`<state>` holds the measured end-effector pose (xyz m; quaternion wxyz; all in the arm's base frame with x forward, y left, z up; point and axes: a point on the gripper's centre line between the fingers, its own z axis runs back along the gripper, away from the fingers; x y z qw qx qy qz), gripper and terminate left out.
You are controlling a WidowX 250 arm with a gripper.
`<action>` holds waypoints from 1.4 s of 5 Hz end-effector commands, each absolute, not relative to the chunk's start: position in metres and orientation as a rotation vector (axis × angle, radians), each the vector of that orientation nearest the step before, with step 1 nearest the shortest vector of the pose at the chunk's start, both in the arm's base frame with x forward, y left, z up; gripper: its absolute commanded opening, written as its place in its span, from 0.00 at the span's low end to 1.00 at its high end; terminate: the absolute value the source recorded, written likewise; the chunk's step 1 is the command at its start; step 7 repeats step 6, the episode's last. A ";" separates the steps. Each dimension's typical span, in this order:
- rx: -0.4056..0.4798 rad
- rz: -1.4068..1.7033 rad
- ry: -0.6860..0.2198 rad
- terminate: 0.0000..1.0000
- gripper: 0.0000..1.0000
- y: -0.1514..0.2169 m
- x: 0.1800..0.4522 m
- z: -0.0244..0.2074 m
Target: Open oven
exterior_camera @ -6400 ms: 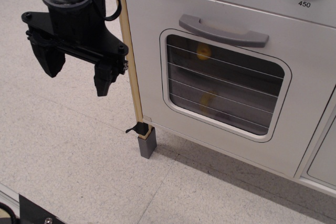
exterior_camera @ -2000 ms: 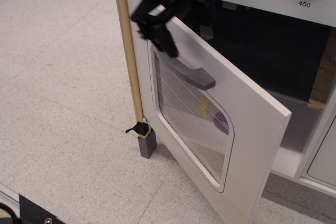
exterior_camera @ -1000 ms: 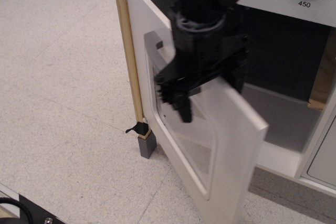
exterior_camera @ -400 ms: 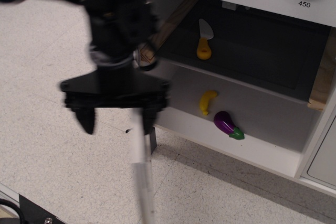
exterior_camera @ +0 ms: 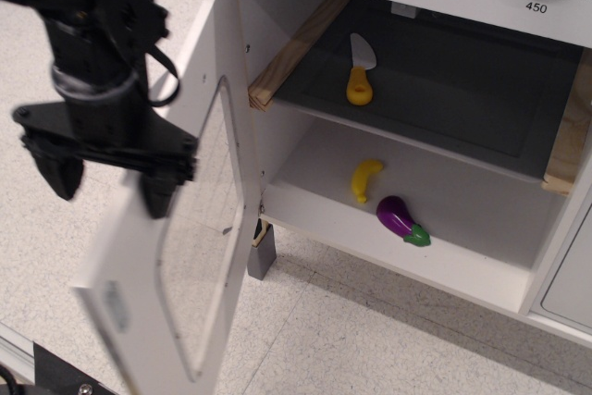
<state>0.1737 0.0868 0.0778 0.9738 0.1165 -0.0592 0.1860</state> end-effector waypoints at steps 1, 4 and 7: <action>0.271 0.241 -0.161 0.00 1.00 0.129 0.202 0.111; 0.165 0.394 -0.109 0.00 1.00 0.057 0.239 0.140; 0.146 0.454 -0.114 1.00 1.00 0.033 0.247 0.126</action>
